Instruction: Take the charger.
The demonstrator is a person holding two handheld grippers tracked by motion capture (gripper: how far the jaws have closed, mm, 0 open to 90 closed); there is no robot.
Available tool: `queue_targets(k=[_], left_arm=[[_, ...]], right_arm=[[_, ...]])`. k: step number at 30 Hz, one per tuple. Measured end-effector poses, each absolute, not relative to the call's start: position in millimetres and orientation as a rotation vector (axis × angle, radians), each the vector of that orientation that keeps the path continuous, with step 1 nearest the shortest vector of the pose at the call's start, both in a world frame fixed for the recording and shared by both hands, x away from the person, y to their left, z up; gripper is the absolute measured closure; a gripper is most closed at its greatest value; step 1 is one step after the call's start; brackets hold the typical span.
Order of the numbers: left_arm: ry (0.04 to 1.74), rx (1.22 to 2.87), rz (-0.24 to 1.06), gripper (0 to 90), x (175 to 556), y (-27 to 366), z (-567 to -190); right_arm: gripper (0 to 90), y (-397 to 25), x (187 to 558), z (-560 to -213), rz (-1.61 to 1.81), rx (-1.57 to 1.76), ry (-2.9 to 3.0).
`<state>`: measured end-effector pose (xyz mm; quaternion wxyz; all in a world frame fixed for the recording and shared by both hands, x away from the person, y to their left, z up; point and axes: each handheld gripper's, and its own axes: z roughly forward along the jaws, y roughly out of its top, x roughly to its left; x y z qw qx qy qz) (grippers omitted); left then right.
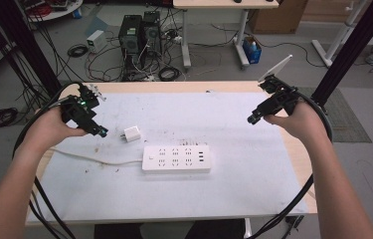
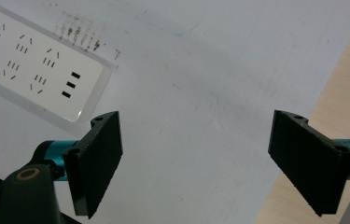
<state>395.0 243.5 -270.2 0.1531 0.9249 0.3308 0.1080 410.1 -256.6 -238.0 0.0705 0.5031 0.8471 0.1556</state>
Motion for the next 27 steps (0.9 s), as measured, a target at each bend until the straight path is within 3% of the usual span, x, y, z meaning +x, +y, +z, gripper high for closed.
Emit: queue_targets(k=[12,27], left_arm=[[0.908,2.697,0.297,23.7,412.4,229.9,-279.7],[0.807,2.801,0.228,23.8,463.7,203.5,-334.3]], right_arm=[[17.0,-259.4,412.6,-241.1,0.492,1.491,2.574],[17.1,-267.0,413.6,-257.4,0.509,1.491,2.583]])
